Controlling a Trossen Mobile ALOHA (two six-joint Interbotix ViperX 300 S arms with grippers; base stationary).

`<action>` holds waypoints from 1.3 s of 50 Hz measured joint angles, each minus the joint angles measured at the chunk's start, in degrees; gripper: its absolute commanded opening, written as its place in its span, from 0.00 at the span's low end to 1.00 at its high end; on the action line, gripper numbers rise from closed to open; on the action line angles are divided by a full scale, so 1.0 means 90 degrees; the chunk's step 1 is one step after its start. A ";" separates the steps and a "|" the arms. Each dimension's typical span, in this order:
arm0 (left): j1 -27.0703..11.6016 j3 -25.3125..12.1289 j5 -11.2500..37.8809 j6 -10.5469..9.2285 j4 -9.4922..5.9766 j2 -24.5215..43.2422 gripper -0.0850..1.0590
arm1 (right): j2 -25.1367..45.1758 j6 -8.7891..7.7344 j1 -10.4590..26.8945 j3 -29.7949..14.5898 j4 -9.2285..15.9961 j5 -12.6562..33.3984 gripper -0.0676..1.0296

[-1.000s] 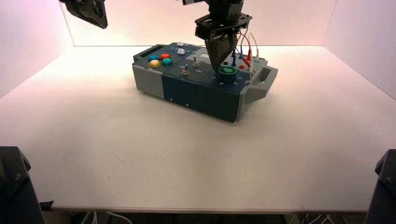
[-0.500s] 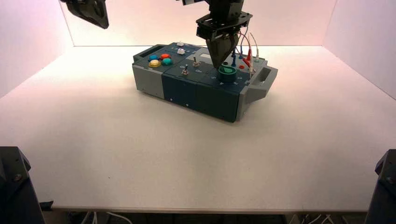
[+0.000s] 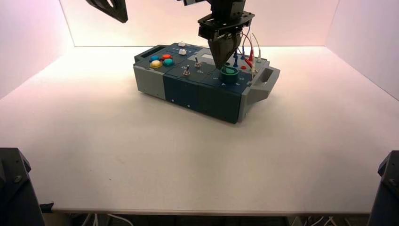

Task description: Turn the knob to position 6.

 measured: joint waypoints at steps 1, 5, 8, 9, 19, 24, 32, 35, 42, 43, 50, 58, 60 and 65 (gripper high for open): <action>-0.0010 0.0000 0.0000 0.0039 -0.0039 -0.0020 0.05 | 0.0000 0.0000 0.0000 0.0000 -0.0010 0.0010 0.04; -0.0020 0.0000 0.0020 0.0225 -0.0195 -0.0117 0.05 | 0.0000 0.0000 0.0000 0.0000 -0.0059 0.0010 0.04; -0.0039 0.0000 0.0039 0.0518 -0.0459 -0.0205 0.05 | 0.0000 0.0000 0.0000 0.0000 -0.0107 0.0000 0.04; -0.0039 0.0000 0.0049 0.0547 -0.0498 -0.0215 0.05 | 0.0000 0.0000 -0.0010 0.0000 -0.0117 0.0000 0.04; -0.0049 0.0010 0.0176 0.1299 -0.1240 -0.0312 0.05 | 0.0000 0.0010 0.0000 -0.0010 -0.0205 0.0000 0.04; -0.0049 0.0010 0.0195 0.1357 -0.1309 -0.0312 0.05 | 0.0000 0.0010 -0.0010 -0.0020 -0.0234 0.0000 0.04; -0.0059 0.0010 0.0205 0.1357 -0.1338 -0.0312 0.05 | 0.0000 0.0010 -0.0010 -0.0029 -0.0283 -0.0020 0.04; -0.0049 0.0010 0.0205 0.1367 -0.1348 -0.0312 0.05 | 0.0000 0.0010 -0.0029 -0.0029 -0.0293 -0.0020 0.04; -0.0049 0.0010 0.0205 0.1367 -0.1338 -0.0303 0.05 | -0.0020 0.0010 -0.0039 -0.0029 -0.0273 -0.0020 0.04; -0.0059 0.0010 0.0205 0.1367 -0.1348 -0.0312 0.05 | -0.0020 0.0010 -0.0039 -0.0039 -0.0264 -0.0010 0.04; -0.0059 0.0010 0.0205 0.1367 -0.1348 -0.0312 0.05 | -0.0107 0.0029 -0.0039 -0.0029 -0.0234 0.0039 0.04; -0.0059 0.0010 0.0205 0.1367 -0.1348 -0.0312 0.05 | -0.0225 0.0049 -0.0068 -0.0029 -0.0234 0.0049 0.04; -0.0059 0.0010 0.0205 0.1367 -0.1348 -0.0312 0.05 | -0.0244 0.0049 -0.0078 -0.0029 -0.0225 0.0049 0.04; -0.0059 0.0010 0.0205 0.1367 -0.1348 -0.0303 0.05 | -0.0283 0.0059 -0.0088 -0.0020 -0.0244 0.0059 0.04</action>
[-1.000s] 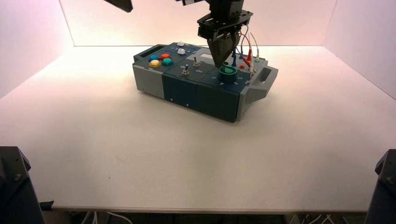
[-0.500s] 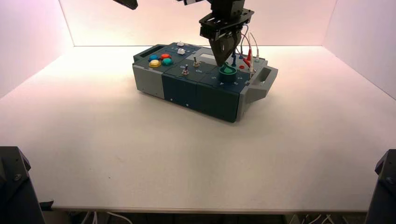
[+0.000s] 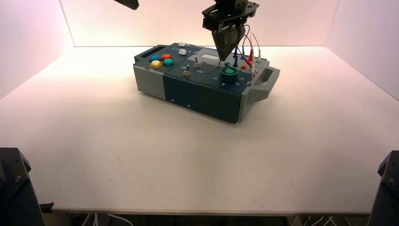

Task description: Turn the knob to position 6.

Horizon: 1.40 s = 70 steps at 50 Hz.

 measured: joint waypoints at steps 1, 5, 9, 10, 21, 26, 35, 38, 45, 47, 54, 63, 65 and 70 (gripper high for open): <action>0.0000 0.0000 0.0000 -0.0010 0.0000 -0.0010 0.05 | -0.0010 0.0000 -0.0010 0.0010 -0.0010 0.0000 0.04; 0.0000 0.0000 0.0000 0.0000 0.0000 0.0000 0.05 | -0.0020 0.0010 -0.0049 0.0039 -0.0029 0.0000 0.04; 0.0000 -0.0010 0.0000 0.0000 0.0000 -0.0010 0.05 | -0.0020 0.0010 -0.0156 0.0117 -0.0078 -0.0029 0.04; 0.0000 -0.0010 0.0000 0.0000 0.0000 -0.0010 0.05 | -0.0020 0.0010 -0.0176 0.0127 -0.0078 -0.0029 0.04; 0.0000 0.0000 0.0000 0.0000 0.0000 -0.0010 0.05 | -0.0020 0.0010 -0.0293 0.0166 -0.0215 -0.0166 0.04; 0.0000 0.0010 0.0000 0.0010 0.0000 0.0000 0.05 | -0.0020 0.0020 -0.0273 0.0166 -0.0264 -0.0186 0.04; 0.0000 0.0010 0.0000 0.0010 0.0000 0.0010 0.05 | 0.0039 0.0020 -0.0293 0.0166 -0.0273 -0.0205 0.04; 0.0000 0.0020 0.0000 0.0020 0.0010 0.0010 0.05 | 0.0068 0.0020 -0.0283 0.0166 -0.0273 -0.0205 0.04; 0.0000 0.0010 0.0000 0.0010 0.0000 0.0010 0.05 | 0.0117 0.0039 -0.0283 0.0166 -0.0225 -0.0254 0.04; 0.0000 0.0010 0.0000 0.0020 0.0000 0.0010 0.05 | 0.0137 0.0039 -0.0273 0.0166 -0.0186 -0.0273 0.04; 0.0000 0.0010 0.0000 0.0020 0.0000 0.0010 0.05 | 0.0186 0.0039 -0.0273 0.0166 -0.0068 -0.0342 0.04; 0.0000 0.0010 0.0000 0.0020 0.0000 0.0010 0.05 | 0.0225 0.0049 -0.0264 0.0166 0.0000 -0.0361 0.04; 0.0000 0.0010 0.0000 0.0020 0.0000 0.0010 0.05 | 0.0225 0.0039 -0.0264 0.0166 0.0000 -0.0361 0.04; 0.0000 0.0010 0.0000 0.0020 0.0000 0.0020 0.05 | 0.0234 0.0049 -0.0273 0.0166 -0.0010 -0.0361 0.04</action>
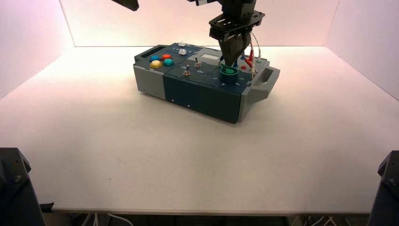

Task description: Turn the knob to position 6.

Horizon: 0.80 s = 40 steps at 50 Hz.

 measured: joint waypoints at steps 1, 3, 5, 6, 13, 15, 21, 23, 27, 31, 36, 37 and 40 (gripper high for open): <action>0.0000 0.0000 0.0000 0.0000 0.0000 0.0000 0.05 | 0.0000 0.0000 0.0000 0.0000 0.0000 0.0000 0.04; 0.0000 0.0000 0.0000 0.0000 0.0000 -0.0010 0.05 | -0.0010 -0.0010 -0.0010 -0.0010 0.0000 -0.0010 0.04; 0.0000 0.0000 0.0000 0.0000 0.0000 0.0000 0.05 | -0.0010 -0.0010 0.0000 -0.0010 -0.0010 -0.0010 0.04; 0.0000 0.0000 0.0000 0.0000 0.0000 0.0000 0.05 | -0.0010 -0.0010 0.0000 0.0000 -0.0020 -0.0010 0.04; 0.0000 0.0010 0.0000 0.0000 0.0000 0.0010 0.05 | -0.0059 0.0000 0.0000 -0.0029 -0.0098 0.0068 0.04; 0.0000 0.0010 0.0000 0.0000 0.0000 0.0010 0.05 | -0.0107 0.0000 -0.0010 -0.0029 -0.0107 0.0127 0.04; 0.0000 0.0000 0.0000 0.0000 0.0000 0.0010 0.05 | -0.0283 0.0010 -0.0010 -0.0059 -0.0117 0.0420 0.04; 0.0000 0.0010 0.0000 0.0000 0.0000 0.0010 0.05 | -0.0352 0.0010 -0.0010 -0.0059 -0.0107 0.0488 0.04; 0.0000 0.0010 0.0000 0.0000 0.0000 0.0010 0.05 | -0.0488 0.0010 -0.0010 -0.0059 -0.0059 0.0693 0.04; 0.0000 0.0010 0.0000 0.0000 0.0000 0.0010 0.05 | -0.0645 0.0010 -0.0010 -0.0059 -0.0010 0.0928 0.04; 0.0000 0.0010 0.0000 0.0000 0.0000 0.0010 0.05 | -0.0830 0.0010 0.0000 -0.0049 0.0020 0.1172 0.04; 0.0000 0.0000 0.0000 -0.0010 0.0000 0.0010 0.05 | -0.0869 0.0010 0.0000 -0.0039 0.0020 0.1211 0.04; 0.0000 0.0000 0.0000 -0.0010 0.0000 0.0010 0.05 | -0.1006 0.0010 -0.0010 0.0000 0.0039 0.1279 0.04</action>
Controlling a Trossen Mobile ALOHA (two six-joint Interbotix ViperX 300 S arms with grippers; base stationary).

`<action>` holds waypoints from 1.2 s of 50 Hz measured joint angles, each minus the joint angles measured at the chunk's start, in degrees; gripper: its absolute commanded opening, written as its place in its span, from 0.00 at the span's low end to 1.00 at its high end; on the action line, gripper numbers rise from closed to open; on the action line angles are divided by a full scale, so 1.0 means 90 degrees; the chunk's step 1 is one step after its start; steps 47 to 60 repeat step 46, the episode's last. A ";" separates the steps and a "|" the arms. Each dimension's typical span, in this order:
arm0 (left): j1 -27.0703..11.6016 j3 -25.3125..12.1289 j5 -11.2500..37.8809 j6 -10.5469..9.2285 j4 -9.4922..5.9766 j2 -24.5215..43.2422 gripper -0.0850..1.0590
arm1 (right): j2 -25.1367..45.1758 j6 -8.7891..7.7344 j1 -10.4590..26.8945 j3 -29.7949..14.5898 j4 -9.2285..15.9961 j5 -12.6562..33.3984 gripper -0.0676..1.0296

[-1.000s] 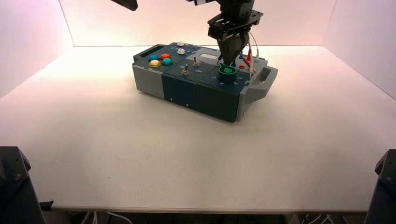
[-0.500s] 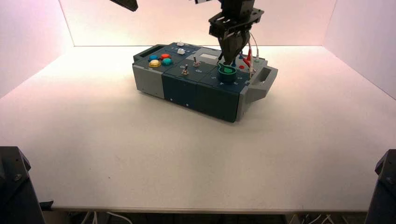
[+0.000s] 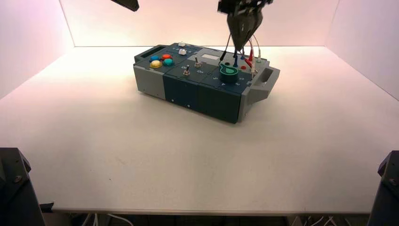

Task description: Turn the knob to position 6.

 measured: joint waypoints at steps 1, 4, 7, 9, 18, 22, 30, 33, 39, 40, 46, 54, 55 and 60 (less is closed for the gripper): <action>0.0000 0.0000 0.0000 0.0000 0.0000 0.0010 0.05 | -0.0049 0.0000 0.0000 0.0029 0.0000 0.0010 0.04; 0.0000 0.0000 0.0000 0.0000 0.0000 0.0010 0.05 | -0.0176 -0.0029 0.0000 0.0098 0.0020 0.0020 0.04; 0.0000 0.0000 0.0000 0.0000 0.0000 0.0029 0.05 | -0.0273 -0.0049 0.0010 0.0176 0.0039 0.0010 0.04; 0.0000 0.0010 -0.0010 0.0000 0.0000 0.0029 0.05 | -0.0342 -0.0059 0.0000 0.0254 0.0059 -0.0049 0.04; 0.0000 0.0000 -0.0029 0.0000 0.0000 0.0078 0.05 | -0.0469 -0.0068 0.0010 0.0596 0.0156 -0.0469 0.04; 0.0000 0.0000 -0.0049 0.0000 0.0000 0.0107 0.05 | -0.0469 -0.0068 0.0010 0.0684 0.0176 -0.0547 0.04; 0.0000 -0.0010 -0.0068 0.0000 0.0000 0.0205 0.05 | -0.0469 -0.0068 0.0010 0.0732 0.0195 -0.0635 0.04; 0.0000 -0.0010 -0.0068 0.0000 0.0000 0.0234 0.05 | -0.0469 -0.0078 0.0000 0.0732 0.0186 -0.0664 0.04; 0.0000 0.0000 -0.0068 0.0000 0.0000 0.0264 0.05 | -0.0469 -0.0078 0.0010 0.0713 0.0186 -0.0674 0.04; 0.0000 0.0000 -0.0068 0.0000 0.0000 0.0264 0.05 | -0.0469 -0.0068 0.0010 0.0713 0.0195 -0.0674 0.04; 0.0000 -0.0010 -0.0068 0.0000 0.0000 0.0273 0.05 | -0.0469 -0.0068 0.0000 0.0723 0.0186 -0.0674 0.04; 0.0000 -0.0010 -0.0068 0.0000 0.0000 0.0273 0.05 | -0.0469 -0.0068 0.0000 0.0723 0.0186 -0.0674 0.04; 0.0000 -0.0010 -0.0068 0.0000 0.0000 0.0273 0.05 | -0.0469 -0.0068 0.0000 0.0723 0.0186 -0.0674 0.04; 0.0000 -0.0010 -0.0068 0.0000 0.0000 0.0273 0.05 | -0.0469 -0.0068 0.0000 0.0723 0.0186 -0.0674 0.04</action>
